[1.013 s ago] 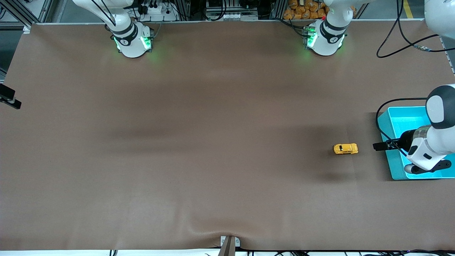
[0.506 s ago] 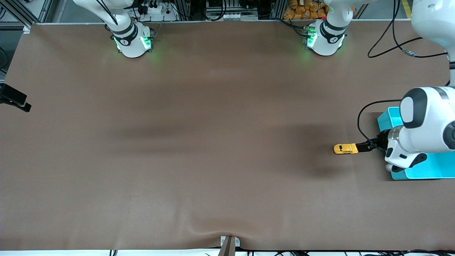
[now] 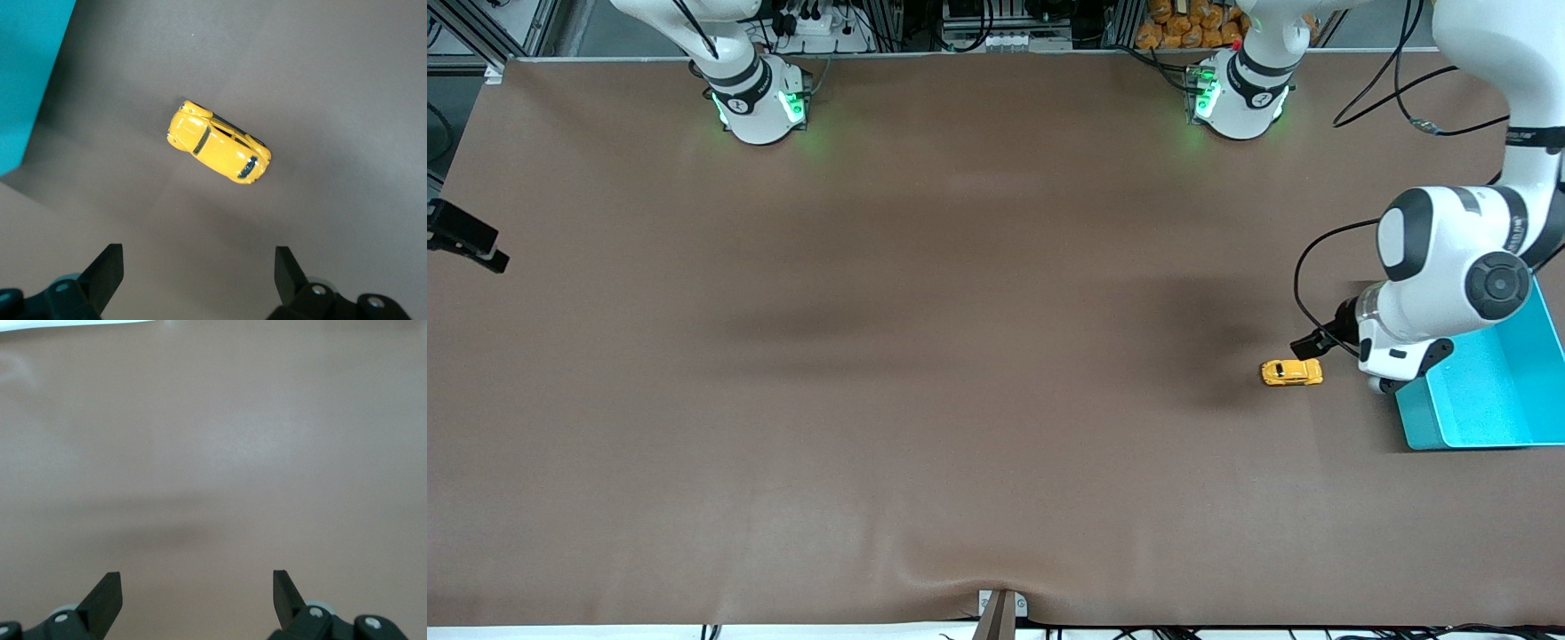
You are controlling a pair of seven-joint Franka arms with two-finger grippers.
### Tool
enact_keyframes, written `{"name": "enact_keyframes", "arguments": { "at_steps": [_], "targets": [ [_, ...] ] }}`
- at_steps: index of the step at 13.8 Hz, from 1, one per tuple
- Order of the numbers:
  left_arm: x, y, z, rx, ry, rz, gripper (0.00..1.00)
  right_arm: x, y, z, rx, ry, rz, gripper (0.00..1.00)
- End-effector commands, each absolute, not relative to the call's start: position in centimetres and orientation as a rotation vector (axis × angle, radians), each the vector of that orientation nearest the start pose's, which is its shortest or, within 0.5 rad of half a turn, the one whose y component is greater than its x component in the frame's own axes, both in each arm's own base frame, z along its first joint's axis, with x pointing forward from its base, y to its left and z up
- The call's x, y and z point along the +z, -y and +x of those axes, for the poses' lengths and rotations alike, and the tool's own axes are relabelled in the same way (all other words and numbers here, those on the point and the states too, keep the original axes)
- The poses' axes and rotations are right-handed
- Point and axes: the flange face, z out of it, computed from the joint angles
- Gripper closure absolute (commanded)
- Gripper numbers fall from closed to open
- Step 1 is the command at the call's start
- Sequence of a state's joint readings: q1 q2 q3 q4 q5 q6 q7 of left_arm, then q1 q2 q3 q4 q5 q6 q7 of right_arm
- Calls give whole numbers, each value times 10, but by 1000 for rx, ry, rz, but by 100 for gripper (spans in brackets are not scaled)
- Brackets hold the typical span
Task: Wind and store yellow beetle car
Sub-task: 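Lower the open left gripper over the yellow car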
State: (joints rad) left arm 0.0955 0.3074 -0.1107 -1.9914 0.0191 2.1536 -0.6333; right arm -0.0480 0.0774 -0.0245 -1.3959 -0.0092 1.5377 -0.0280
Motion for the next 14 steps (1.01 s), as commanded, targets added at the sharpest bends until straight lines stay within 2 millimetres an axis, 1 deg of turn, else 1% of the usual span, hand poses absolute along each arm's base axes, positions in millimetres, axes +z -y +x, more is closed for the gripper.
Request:
{"name": "enact_keyframes", "arguments": {
  "at_steps": [1, 2, 4, 6, 9, 10, 11, 12, 14],
  "targets": [
    [284, 8, 575, 154, 1103, -2900, 0, 660, 40, 561, -110, -69, -3162, 0],
    [279, 7, 574, 128, 1156, -2888, 0, 661, 38, 560, -103, -65, -3162, 0],
    [262, 3, 570, 99, 1291, -2841, 0, 663, 40, 559, -100, -72, -3162, 0],
    [247, 3, 572, 71, 1440, -2783, 0, 663, 40, 560, -100, -75, -3162, 0],
    [240, 0, 576, 40, 1696, -2646, 0, 661, 32, 561, -96, -53, -3162, 0],
    [239, -4, 577, 38, 1780, -2590, 0, 660, 26, 562, -94, -38, -3162, 0],
    [233, -11, 580, 30, 1849, -2548, 0, 660, 25, 562, -91, -31, -3162, 0],
    [230, -15, 582, 13, 1906, -2519, 0, 659, 29, 562, -86, -38, -3162, 0],
    [222, -23, 586, -12, 2056, -2420, 0, 656, 25, 563, -79, -36, -3166, 0]
  ]
}}
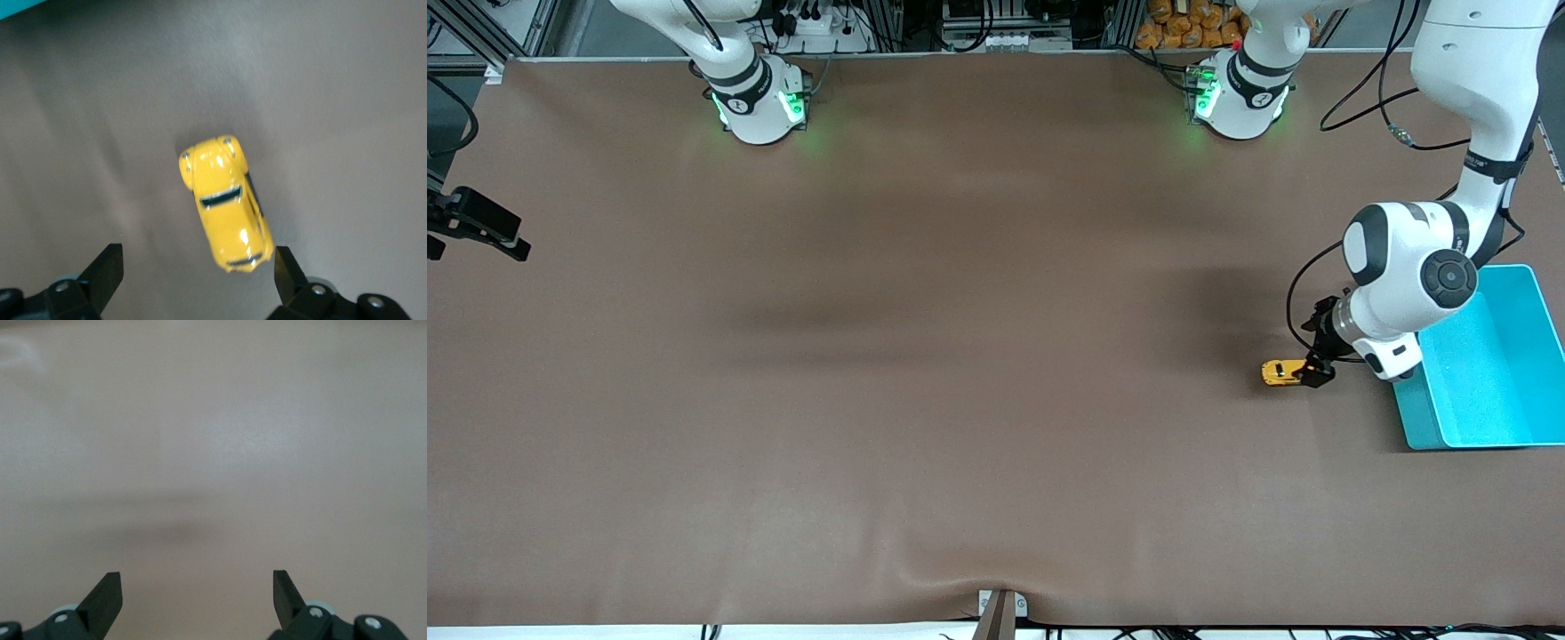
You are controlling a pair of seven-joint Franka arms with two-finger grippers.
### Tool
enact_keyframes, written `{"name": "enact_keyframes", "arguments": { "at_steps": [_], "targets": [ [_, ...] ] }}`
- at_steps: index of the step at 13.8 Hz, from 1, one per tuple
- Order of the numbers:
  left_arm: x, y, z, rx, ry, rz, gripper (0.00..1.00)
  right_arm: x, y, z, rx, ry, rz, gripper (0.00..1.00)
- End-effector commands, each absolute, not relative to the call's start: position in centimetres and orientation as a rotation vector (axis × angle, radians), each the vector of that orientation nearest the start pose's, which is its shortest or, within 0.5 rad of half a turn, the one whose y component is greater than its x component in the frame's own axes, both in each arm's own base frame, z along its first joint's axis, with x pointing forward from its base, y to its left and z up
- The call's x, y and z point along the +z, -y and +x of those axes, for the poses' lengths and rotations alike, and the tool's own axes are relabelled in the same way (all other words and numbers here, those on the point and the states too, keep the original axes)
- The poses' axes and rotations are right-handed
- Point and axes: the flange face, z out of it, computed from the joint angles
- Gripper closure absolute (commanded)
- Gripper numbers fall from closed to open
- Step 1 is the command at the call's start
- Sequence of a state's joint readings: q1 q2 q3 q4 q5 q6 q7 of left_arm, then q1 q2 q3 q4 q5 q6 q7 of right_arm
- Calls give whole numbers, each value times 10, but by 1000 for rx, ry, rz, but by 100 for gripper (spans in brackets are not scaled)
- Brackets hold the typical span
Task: Wind and store yellow beetle car
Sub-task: 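Close the left gripper on the yellow car and lift it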
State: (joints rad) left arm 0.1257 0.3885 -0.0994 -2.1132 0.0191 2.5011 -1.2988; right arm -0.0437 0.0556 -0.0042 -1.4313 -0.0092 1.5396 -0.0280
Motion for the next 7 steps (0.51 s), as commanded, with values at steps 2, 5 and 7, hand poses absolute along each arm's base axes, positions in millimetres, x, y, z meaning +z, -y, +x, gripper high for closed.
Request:
{"name": "enact_keyframes", "arguments": {
  "at_steps": [2, 5, 7],
  "targets": [
    [214, -24, 593, -9, 2135, -2356, 0, 658, 31, 563, -83, -41, -3170, 0],
    [201, -22, 598, 9, 2155, -2333, 0, 660, 32, 562, -91, -53, -3162, 0],
    [197, -22, 603, 10, 2155, -2334, 0, 660, 31, 561, -77, -58, -3162, 0]
  ]
}}
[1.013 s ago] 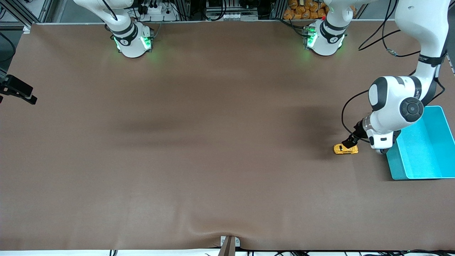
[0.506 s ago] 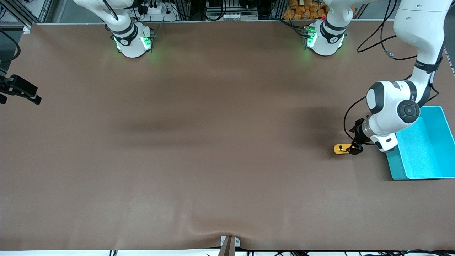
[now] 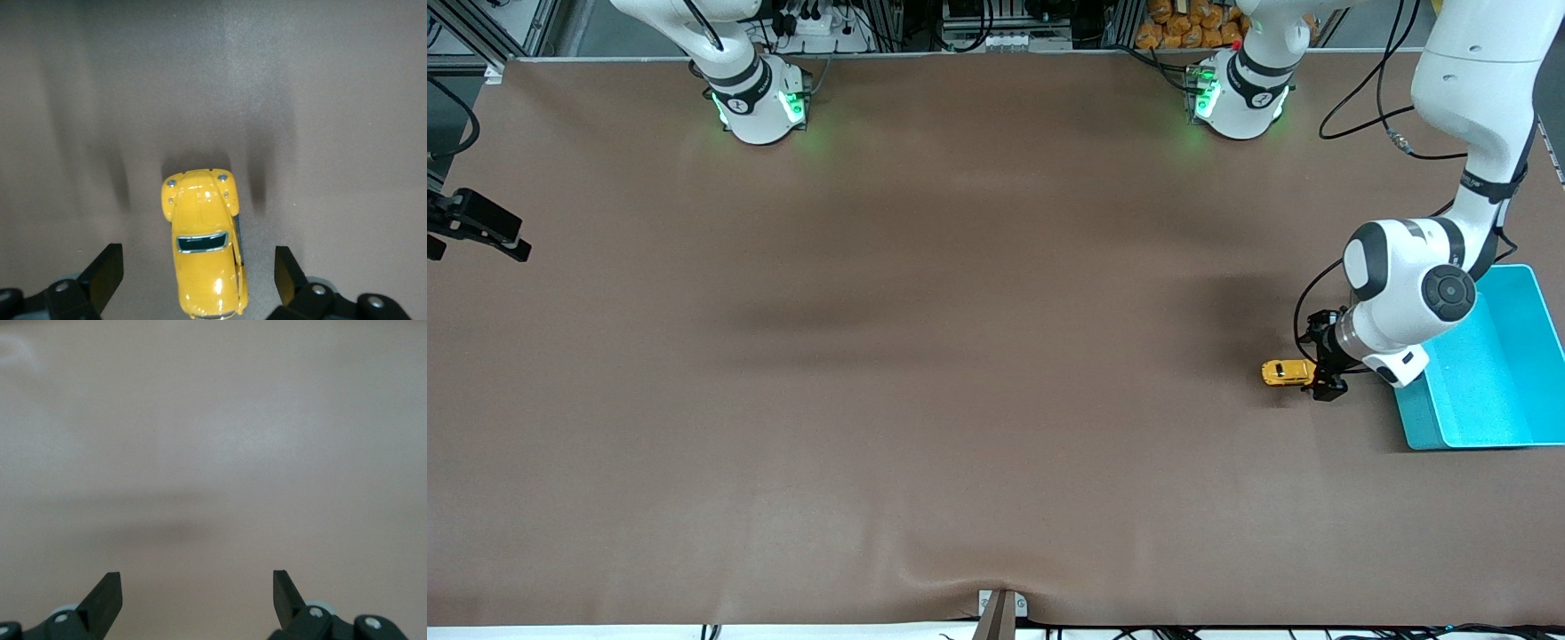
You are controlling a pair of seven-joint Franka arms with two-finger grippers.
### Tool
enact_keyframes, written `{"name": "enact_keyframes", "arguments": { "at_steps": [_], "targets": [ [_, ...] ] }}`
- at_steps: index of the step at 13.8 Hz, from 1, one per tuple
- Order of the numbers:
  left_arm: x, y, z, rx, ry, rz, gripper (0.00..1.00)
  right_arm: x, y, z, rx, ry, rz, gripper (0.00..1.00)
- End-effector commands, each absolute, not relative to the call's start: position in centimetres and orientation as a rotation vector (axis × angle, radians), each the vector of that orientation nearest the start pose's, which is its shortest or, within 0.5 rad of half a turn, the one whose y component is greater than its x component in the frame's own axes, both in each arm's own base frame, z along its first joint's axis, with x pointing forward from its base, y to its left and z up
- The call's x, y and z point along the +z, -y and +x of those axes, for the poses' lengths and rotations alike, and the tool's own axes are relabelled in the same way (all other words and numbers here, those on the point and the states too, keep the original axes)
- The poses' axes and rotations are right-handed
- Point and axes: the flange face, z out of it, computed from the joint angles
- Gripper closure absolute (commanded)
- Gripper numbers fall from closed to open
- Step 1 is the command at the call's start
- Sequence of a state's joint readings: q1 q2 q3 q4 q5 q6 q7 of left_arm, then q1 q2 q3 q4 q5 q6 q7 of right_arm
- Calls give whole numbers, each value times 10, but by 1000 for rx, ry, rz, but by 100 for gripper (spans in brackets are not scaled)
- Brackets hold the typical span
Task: Wind and store yellow beetle car
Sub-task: 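Close the left gripper on the yellow car and lift it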
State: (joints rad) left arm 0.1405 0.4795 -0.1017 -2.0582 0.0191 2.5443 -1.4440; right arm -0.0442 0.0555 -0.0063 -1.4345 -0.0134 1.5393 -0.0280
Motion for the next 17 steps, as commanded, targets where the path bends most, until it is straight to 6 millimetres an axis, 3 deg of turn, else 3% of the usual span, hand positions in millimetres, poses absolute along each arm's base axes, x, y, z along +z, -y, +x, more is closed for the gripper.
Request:
{"name": "enact_keyframes", "arguments": {
  "at_steps": [1, 3, 4, 5, 6, 12, 17],
  "targets": [
    [195, -20, 606, 10, 2155, -2337, 0, 659, 34, 561, -72, -55, -3162, 0],
    [190, -17, 606, 17, 2147, -2342, 0, 660, 34, 559, -62, -58, -3162, 0],
    [189, -16, 607, 15, 2146, -2344, 23, 660, 35, 559, -64, -60, -3161, 0],
    [189, -16, 607, 12, 2135, -2352, 90, 660, 35, 559, -64, -60, -3161, 0],
    [189, -10, 607, 13, 2119, -2367, 100, 661, 35, 558, -67, -60, -3161, 0],
    [199, -5, 610, -15, 2070, -2415, 100, 663, 34, 558, -74, -58, -3161, 0],
    [244, 9, 618, -150, 1928, -2534, 100, 664, 32, 558, -76, -53, -3161, 0]
  ]
}}
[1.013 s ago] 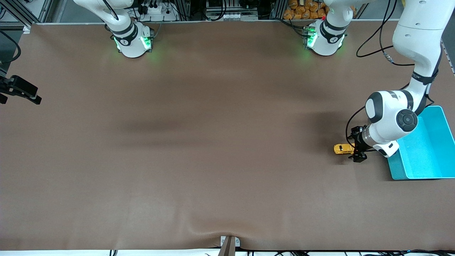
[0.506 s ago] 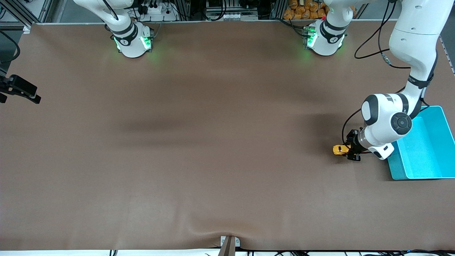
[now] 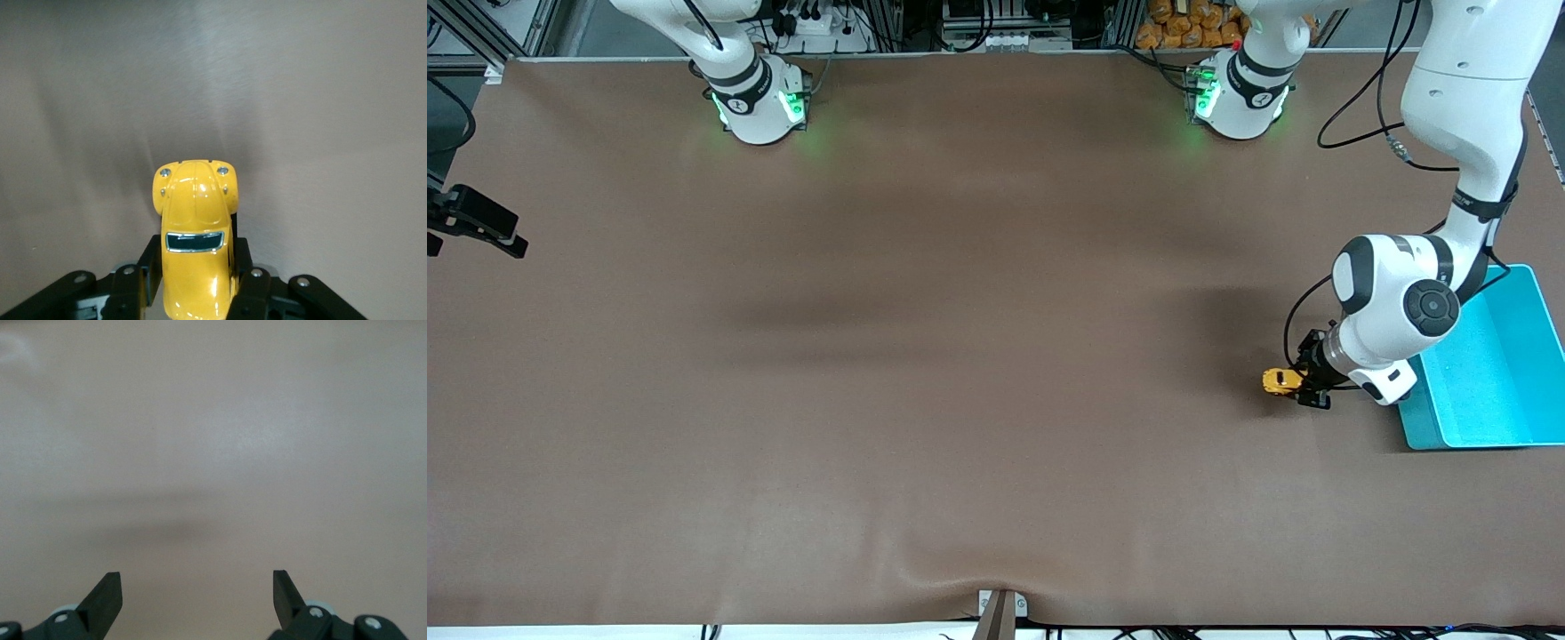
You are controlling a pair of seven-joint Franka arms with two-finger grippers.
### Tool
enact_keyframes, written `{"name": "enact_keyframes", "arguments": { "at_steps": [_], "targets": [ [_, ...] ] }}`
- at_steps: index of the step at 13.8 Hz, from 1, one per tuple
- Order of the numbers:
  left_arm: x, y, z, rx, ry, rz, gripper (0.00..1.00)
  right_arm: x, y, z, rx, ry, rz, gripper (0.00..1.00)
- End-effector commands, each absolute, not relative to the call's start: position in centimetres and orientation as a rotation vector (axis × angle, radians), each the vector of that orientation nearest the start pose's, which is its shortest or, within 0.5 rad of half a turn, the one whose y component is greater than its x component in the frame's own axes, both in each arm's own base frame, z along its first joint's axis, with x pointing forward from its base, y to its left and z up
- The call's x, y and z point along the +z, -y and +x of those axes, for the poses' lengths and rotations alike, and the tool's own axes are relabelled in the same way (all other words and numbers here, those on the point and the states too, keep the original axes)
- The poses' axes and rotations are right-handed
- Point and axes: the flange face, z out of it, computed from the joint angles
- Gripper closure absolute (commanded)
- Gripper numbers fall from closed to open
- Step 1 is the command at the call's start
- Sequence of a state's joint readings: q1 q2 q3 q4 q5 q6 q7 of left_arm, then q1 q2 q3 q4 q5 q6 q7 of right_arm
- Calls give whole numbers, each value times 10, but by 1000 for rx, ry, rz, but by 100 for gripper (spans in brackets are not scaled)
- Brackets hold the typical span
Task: Wind and store yellow beetle car
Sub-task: 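Close the left gripper on the yellow car and lift it, then carry the car with the left gripper over the cyan box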
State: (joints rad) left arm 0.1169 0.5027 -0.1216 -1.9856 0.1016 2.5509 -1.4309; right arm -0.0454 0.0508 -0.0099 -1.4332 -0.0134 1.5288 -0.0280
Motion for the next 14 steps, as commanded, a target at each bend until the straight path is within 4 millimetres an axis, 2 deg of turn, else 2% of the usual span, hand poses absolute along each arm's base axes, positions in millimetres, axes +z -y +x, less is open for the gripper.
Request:
{"name": "enact_keyframes", "arguments": {
  "at_steps": [1, 4, 8, 11, 14],
  "targets": [
    [253, 9, 620, -182, 1883, -2562, 100, 664, 32, 558, -76, -53, -3161, 0],
    [282, 8, 621, -208, 1749, -2609, 100, 664, 31, 558, -76, -51, -3162, 0],
    [324, 0, 632, -170, 1607, -2642, 100, 665, 30, 558, -79, -51, -3162, 0],
    [347, -20, 637, -129, 1447, -2692, 100, 666, 30, 558, -84, -49, -3162, 0],
    [357, -53, 638, -123, 1303, -2754, 100, 666, 30, 558, -84, -46, -3162, 0]
  ]
}}
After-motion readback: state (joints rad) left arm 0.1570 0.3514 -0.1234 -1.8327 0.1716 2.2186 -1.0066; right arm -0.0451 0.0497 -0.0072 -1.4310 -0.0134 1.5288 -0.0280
